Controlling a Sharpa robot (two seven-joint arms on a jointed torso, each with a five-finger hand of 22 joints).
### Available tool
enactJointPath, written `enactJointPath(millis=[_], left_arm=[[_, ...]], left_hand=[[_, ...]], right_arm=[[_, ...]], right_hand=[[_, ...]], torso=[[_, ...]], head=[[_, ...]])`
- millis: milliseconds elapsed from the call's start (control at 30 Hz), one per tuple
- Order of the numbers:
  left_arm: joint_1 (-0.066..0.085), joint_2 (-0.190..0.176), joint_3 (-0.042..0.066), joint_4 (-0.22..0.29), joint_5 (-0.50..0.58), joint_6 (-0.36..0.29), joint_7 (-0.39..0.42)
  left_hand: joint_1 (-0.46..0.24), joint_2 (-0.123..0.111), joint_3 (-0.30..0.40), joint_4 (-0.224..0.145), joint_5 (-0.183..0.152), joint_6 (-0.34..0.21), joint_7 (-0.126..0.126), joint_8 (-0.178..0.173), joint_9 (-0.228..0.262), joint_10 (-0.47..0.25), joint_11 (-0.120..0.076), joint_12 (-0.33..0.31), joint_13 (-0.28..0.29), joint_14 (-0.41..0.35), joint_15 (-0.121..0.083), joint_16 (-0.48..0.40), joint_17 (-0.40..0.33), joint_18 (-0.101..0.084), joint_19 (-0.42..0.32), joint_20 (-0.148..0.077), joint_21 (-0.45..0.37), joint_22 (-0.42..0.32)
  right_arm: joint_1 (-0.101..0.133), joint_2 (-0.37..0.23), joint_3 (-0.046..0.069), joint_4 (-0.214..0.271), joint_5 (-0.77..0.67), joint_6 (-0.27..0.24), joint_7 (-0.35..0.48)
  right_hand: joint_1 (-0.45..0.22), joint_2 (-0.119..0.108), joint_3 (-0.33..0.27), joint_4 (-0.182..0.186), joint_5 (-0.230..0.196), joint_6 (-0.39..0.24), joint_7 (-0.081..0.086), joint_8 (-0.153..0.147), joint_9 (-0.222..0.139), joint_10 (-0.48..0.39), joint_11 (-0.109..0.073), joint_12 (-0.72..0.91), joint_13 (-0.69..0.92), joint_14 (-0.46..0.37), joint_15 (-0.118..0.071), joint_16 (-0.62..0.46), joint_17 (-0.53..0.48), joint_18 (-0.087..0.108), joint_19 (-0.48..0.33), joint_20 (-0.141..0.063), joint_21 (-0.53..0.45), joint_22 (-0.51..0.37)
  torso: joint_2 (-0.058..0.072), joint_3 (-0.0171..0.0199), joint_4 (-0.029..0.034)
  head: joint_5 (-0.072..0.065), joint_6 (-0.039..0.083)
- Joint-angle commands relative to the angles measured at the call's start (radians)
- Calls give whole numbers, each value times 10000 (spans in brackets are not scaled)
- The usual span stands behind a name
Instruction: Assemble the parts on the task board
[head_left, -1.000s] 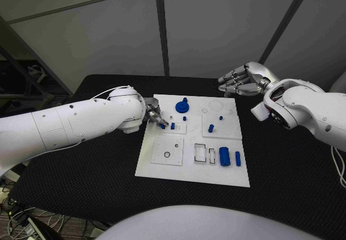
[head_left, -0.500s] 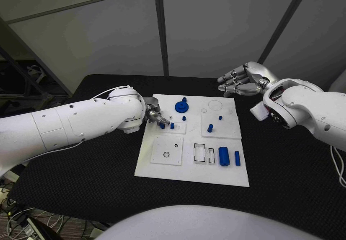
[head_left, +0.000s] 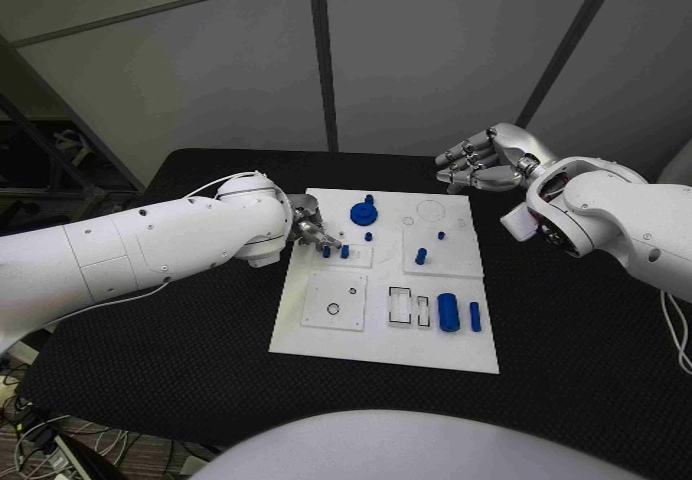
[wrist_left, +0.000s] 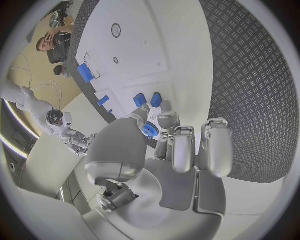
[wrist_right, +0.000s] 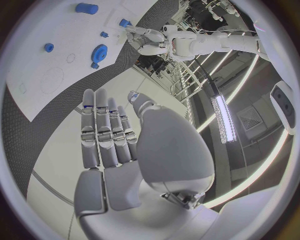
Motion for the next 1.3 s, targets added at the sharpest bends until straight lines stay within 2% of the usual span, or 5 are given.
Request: enactJointPath(millis=[33,333,533,900,1300], left_arm=[[10,-14,5,12,62,-45,-70],[11,-47,10,-79,73,-493,19],[19,-71,21,-191,713,-1629,488],[34,-37,23,-246,808,-3451,3156],[33,594,-141,-600,-2164,-3489,5282]], left_hand=[[-79,15,-68,-12,46,95,-8,40,16,96,-5,55,17,1002,-62,57,2453,-362,318,-77,40,1095],[-69,0,-179,2,46,-9,20,-13,7,-70,12,-193,-261,999,-57,45,2446,-323,247,-80,-103,946],[-165,-128,-800,260,59,-965,449,-758,-387,-1606,370,-2191,-2249,936,227,-151,2316,-184,-112,90,-767,300],[2180,-218,-1624,-388,49,-1802,1048,-1819,-1599,-3686,1032,-3572,-3110,-2775,906,-8250,-2985,1020,-3873,752,-7783,-5885],[4056,-396,-775,-1323,46,-1291,966,-2819,-3107,-4165,1291,-5517,-4905,-3161,1089,-9280,-4108,1037,-3990,989,-8906,-6669]], right_arm=[[17,16,4,-7,-8,78,78],[15,25,3,-35,-8,81,76],[14,25,3,-51,-8,68,68],[-9,94,2,-151,-8,79,80],[-24,179,0,-190,-8,80,91]], right_hand=[[-61,70,-74,6,56,-13,40,15,1,-35,-2,-1,-12,-9,77,-69,-12,29,71,22,-36,-8],[-61,70,-74,6,56,-13,40,15,1,-35,-2,-1,-12,-9,77,-69,-12,29,71,22,-36,-8],[-61,70,-74,6,56,-13,40,15,1,-35,-2,-1,-12,-9,77,-69,-12,29,71,22,-36,-8],[-69,80,-79,12,64,-15,39,17,2,-35,-2,4,-16,-5,77,-77,-14,31,80,25,-58,-24],[-56,81,-76,4,67,-15,36,18,3,-35,-5,5,-17,-3,74,-80,-15,33,84,24,-64,-28]], torso=[[-8,0,15],[-4,-5,-10],[3,-2,-8],[7,0,-2],[14,2,-29]], head=[[3,2],[4,32],[-30,84],[-89,208],[-141,319]])
